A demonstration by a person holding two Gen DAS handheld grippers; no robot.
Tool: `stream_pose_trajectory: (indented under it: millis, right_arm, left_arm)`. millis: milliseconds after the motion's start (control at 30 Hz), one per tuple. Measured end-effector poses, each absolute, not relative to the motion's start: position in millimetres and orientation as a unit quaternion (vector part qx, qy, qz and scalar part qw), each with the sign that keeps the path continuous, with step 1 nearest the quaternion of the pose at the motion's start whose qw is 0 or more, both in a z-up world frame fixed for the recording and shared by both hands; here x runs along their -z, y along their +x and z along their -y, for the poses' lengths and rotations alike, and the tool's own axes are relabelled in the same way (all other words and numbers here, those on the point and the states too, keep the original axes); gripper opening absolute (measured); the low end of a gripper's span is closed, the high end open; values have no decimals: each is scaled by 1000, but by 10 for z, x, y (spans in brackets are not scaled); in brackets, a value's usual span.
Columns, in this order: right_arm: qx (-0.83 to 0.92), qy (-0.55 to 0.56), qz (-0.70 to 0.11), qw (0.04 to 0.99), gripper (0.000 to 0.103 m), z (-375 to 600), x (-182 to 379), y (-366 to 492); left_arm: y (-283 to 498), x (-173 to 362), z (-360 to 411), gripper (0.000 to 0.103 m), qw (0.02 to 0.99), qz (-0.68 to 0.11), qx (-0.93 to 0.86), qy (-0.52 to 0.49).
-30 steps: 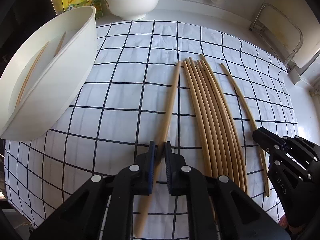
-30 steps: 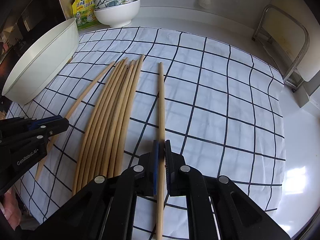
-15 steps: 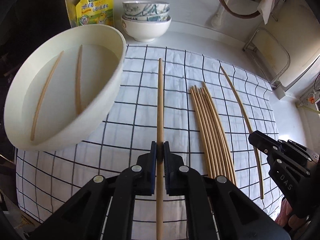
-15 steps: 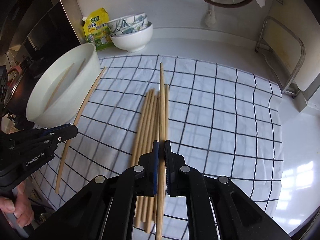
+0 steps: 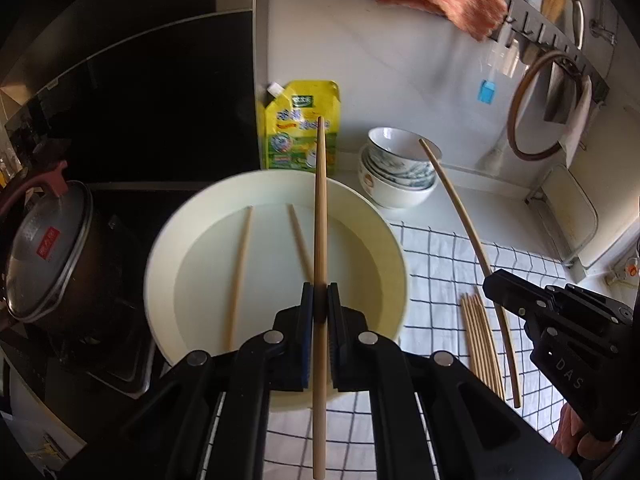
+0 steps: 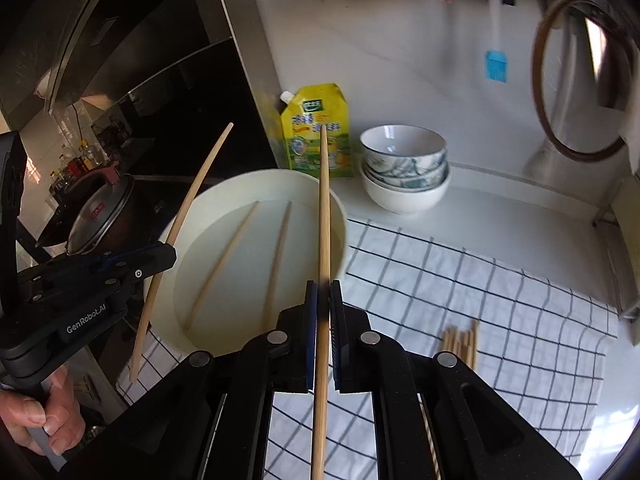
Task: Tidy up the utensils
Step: 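Carry the left tool's chopstick over the basin while the right tool carries its chopstick there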
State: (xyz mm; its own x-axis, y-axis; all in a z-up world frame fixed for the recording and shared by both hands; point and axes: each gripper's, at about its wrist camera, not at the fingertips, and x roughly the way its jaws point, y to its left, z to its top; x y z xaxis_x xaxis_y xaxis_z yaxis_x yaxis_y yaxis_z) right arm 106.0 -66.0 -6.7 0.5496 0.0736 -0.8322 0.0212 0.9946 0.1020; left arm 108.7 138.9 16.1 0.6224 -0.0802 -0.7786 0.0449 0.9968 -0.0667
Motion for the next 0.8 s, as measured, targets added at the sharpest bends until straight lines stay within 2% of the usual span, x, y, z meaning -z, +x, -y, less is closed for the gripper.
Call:
stream_pose_trajectory:
  millis: [167,333,800]
  right_arm:
    - [-33,42,-476,878,6,281,205,1541]
    - [-30,50,-509,859,6,53,579,1872]
    - [4,61,-578,814,6,-11,1323,2104]
  left_arm:
    - [1372,-131,-1750,8,903,-429,11,-18]
    - [1660,199,-1952,8,888,-460,7,-19]
    - [2012,954,-2093,8,850,-526,29,-15]
